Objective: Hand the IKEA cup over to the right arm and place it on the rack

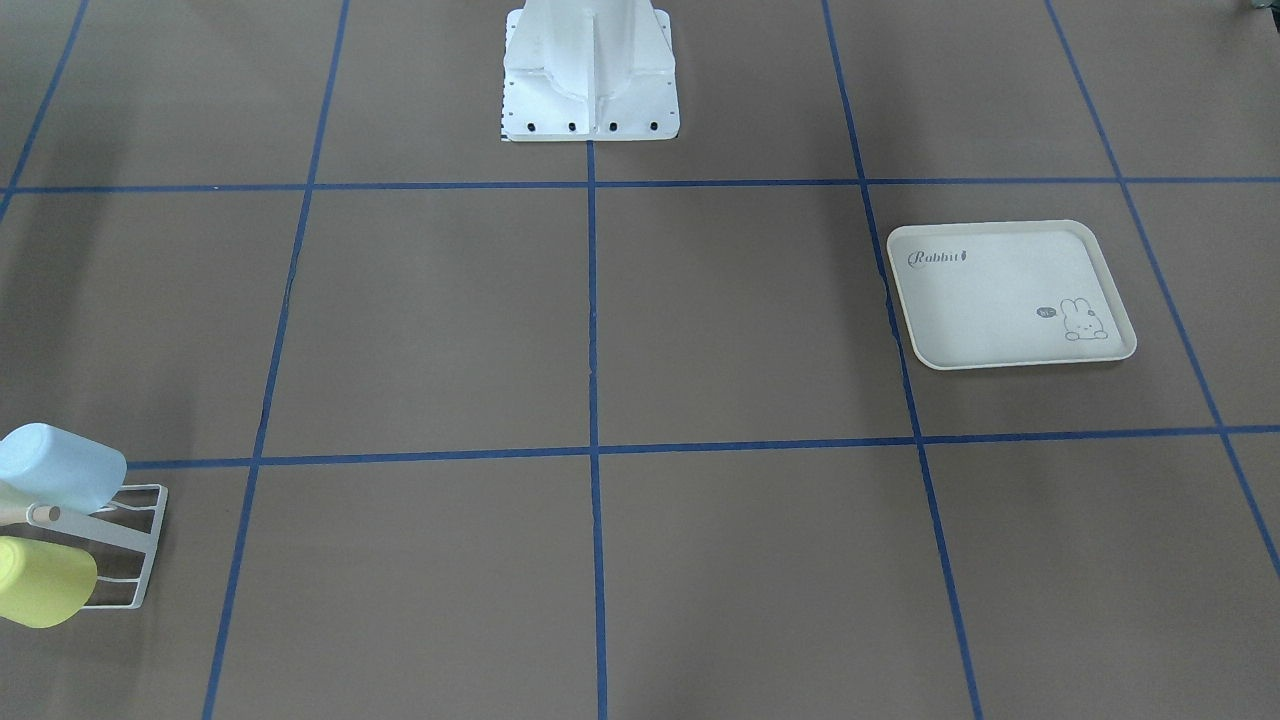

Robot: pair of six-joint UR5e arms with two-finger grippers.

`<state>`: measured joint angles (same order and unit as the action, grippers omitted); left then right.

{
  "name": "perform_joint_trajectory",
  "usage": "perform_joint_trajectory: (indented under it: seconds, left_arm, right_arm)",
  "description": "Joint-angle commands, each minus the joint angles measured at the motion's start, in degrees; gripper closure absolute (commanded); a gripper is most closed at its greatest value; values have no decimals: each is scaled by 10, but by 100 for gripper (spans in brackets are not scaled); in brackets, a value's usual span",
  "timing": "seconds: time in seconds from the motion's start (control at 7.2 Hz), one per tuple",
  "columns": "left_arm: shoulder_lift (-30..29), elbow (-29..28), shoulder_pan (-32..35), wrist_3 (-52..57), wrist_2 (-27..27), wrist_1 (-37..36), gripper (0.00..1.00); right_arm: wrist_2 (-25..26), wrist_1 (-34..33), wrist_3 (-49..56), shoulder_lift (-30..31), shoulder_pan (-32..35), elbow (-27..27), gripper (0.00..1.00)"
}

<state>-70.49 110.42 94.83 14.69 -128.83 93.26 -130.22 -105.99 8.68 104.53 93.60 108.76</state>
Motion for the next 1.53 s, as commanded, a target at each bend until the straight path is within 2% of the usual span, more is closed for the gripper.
perform_joint_trajectory:
  seconds: [0.0,0.97,1.39]
  left_arm:
    - [3,0,1,0,3,0,0]
    - [-4,4,2,0,20,1,0]
    - [-4,41,1,0,20,1,0]
  right_arm:
    - [1,0,-1,0,0,5,0]
    - [1,8,-5,2,0,25,0]
    - [2,8,-4,3,0,25,0]
